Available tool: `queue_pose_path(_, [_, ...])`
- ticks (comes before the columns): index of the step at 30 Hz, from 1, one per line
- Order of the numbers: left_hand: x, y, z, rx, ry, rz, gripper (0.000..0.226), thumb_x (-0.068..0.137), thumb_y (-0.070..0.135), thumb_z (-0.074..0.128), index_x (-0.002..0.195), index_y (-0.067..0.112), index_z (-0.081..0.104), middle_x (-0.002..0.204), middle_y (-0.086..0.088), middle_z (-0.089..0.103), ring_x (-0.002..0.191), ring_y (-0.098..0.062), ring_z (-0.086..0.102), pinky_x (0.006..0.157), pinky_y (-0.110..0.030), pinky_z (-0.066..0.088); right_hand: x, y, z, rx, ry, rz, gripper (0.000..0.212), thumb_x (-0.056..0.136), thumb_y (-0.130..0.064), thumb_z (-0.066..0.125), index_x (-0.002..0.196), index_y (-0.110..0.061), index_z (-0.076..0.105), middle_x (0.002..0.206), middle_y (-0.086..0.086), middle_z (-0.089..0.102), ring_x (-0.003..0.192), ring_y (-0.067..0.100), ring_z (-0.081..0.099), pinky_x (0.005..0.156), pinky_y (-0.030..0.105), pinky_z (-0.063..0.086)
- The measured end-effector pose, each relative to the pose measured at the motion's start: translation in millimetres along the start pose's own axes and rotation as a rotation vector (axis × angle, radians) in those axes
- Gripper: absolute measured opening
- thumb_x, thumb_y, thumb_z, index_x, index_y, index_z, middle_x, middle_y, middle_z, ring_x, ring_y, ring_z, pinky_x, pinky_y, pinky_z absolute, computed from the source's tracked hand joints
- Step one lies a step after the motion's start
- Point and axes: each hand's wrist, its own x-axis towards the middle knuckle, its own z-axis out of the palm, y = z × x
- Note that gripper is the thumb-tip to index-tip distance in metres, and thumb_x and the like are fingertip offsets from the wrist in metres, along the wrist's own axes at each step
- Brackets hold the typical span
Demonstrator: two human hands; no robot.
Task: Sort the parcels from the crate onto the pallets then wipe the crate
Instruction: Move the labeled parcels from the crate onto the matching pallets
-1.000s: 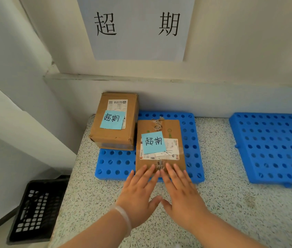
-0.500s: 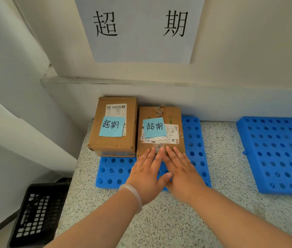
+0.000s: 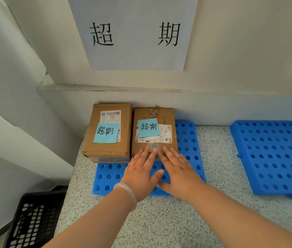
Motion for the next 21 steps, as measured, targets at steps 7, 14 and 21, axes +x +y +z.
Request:
queue_pose_path(7, [-31.0,26.6,-8.9,0.148,0.037,0.018,0.076,0.094,0.066,0.031,0.153,0.039,-0.008,0.163,0.010,-0.010,0.149,-0.012,-0.010,0.122,-0.042,-0.002,-54.7,2.1,-5.9,-0.012,0.057,0.062,0.097,0.086,-0.069,0.049,0.154,-0.033,-0.010,0.159,-0.011,-0.026,0.144,0.007,-0.027,0.117,0.034,-0.015])
queue_pose_path(14, [-70.0,99.9,1.2,0.213,0.070,0.097,0.086,0.090,0.069,0.041,0.153,0.041,-0.011,0.163,0.009,-0.013,0.150,-0.016,-0.009,0.122,-0.044,-0.003,-137.2,17.4,-9.9,-0.025,0.164,0.127,0.106,0.071,-0.080,0.039,0.154,-0.037,-0.009,0.160,-0.009,-0.025,0.146,0.011,-0.026,0.119,0.037,-0.013])
queue_pose_path(21, [-112.8,203.7,40.0,0.277,0.069,0.249,0.088,0.089,0.069,0.043,0.152,0.041,-0.010,0.163,0.007,-0.009,0.150,-0.020,-0.005,0.121,-0.050,-0.001,-263.4,53.6,-4.2,0.008,0.290,0.266,0.099,0.080,-0.075,0.045,0.153,-0.040,-0.011,0.158,-0.011,-0.029,0.145,0.010,-0.029,0.117,0.037,-0.018])
